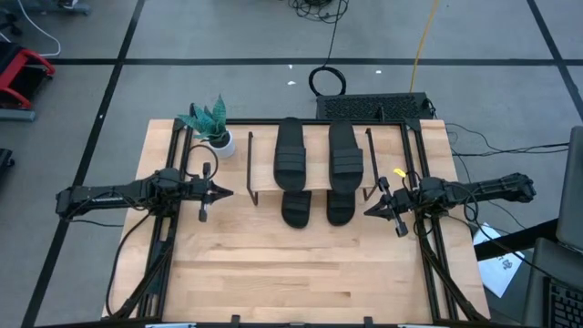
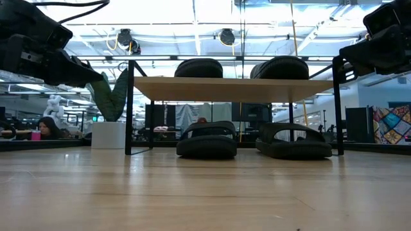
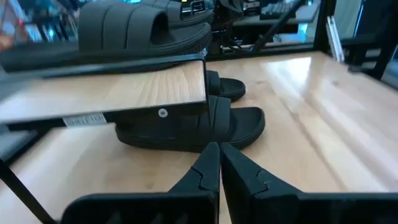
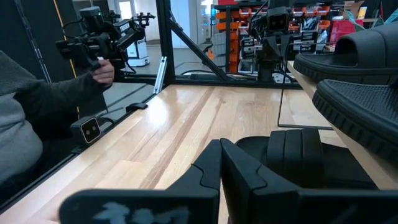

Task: Pick and place slides into the shelf
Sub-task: Return to Home Position

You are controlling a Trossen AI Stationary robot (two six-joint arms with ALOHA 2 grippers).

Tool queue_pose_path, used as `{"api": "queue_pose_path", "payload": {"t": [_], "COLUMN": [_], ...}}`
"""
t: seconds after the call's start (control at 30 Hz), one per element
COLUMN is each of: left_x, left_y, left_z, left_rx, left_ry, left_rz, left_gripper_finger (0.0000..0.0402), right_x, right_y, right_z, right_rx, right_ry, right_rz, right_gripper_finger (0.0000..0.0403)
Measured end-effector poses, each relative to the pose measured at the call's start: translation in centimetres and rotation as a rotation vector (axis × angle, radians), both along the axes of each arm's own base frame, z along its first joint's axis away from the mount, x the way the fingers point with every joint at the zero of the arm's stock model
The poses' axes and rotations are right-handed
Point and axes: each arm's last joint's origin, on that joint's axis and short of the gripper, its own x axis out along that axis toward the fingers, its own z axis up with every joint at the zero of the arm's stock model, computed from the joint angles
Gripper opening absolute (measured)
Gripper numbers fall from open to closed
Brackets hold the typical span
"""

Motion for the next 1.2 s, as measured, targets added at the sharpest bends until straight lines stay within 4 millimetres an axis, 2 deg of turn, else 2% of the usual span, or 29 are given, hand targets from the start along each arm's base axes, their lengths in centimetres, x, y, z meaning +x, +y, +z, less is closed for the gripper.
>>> {"api": "queue_pose_path", "payload": {"t": [0.17,1.2], "left_x": [0.00,0.00], "left_y": [0.00,0.00], "left_z": [0.00,0.01], "left_rx": [-0.135,-0.130], "left_ry": [0.000,-0.001], "left_rz": [0.026,0.026], "left_gripper_finger": [0.0019,0.0019], "right_x": [0.00,0.00], "right_y": [0.00,0.00], "right_z": [0.00,-0.01], "right_rx": [0.000,0.000], "right_ry": [0.000,0.001], "right_rz": [0.000,0.001], "right_gripper_finger": [0.0000,0.0000]}}
